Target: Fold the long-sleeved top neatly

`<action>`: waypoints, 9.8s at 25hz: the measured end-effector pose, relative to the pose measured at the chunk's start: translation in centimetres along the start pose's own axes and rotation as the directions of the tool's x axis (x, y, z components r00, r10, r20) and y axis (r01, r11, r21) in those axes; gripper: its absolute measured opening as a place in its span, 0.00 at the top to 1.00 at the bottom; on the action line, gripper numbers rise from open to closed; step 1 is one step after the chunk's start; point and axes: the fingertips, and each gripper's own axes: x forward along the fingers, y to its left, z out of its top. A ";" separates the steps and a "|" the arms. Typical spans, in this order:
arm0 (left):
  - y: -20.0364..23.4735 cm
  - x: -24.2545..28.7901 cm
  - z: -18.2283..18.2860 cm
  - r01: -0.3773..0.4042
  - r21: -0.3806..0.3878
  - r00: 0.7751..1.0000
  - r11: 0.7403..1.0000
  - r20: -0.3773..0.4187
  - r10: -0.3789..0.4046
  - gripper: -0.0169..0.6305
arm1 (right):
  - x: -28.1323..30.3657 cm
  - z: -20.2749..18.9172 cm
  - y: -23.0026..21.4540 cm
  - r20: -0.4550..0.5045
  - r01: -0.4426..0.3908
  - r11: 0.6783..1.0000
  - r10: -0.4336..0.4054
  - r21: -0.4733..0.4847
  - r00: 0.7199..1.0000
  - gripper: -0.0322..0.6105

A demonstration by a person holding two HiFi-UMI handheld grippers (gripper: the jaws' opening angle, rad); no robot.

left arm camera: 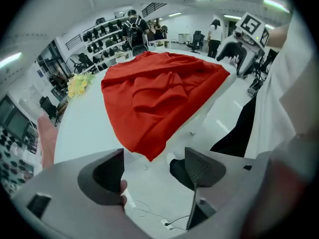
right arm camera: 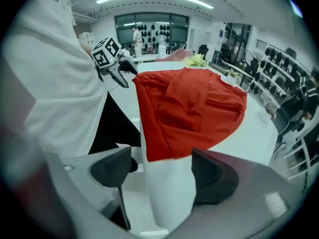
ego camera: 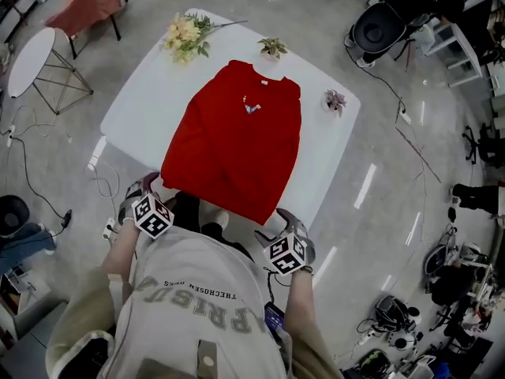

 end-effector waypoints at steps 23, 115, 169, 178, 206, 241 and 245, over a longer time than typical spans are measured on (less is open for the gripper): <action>1.8 -1.1 2.4 -0.100 -0.009 0.991 0.995 0.090 0.100 0.87 | 0.5 0.1 -0.8 -0.024 0.072 0.989 -0.076 -0.132 0.997 0.81; 19.5 2.3 24.0 0.103 -0.171 0.947 0.980 0.319 -0.044 0.92 | 4.0 10.9 -25.7 0.003 0.079 0.901 -0.089 0.427 0.996 0.86; 5.0 -3.5 3.6 0.231 -0.150 0.969 0.961 0.127 -0.213 0.91 | -2.0 -0.1 -7.1 -0.075 -0.023 0.971 0.042 0.237 0.996 0.89; 7.9 -8.0 8.2 0.169 -0.155 0.949 0.973 0.291 -0.119 0.91 | -6.0 3.7 -10.2 -0.001 -0.046 0.980 0.047 0.194 0.999 0.89; 23.2 6.8 19.2 0.066 -0.328 0.989 0.942 0.144 -0.019 0.62 | 4.5 10.7 -30.7 -0.075 0.083 0.923 -0.059 0.375 0.995 0.84; 15.6 -3.4 21.6 0.190 -0.176 0.899 0.966 0.426 -0.100 0.33 | -4.5 20.2 -21.1 0.518 0.009 0.984 -0.102 0.179 0.849 0.21; 14.4 -8.1 23.7 0.181 -0.341 0.788 0.922 0.612 0.072 0.33 | -9.8 23.5 -18.8 0.712 0.083 0.946 -0.291 0.312 0.639 0.21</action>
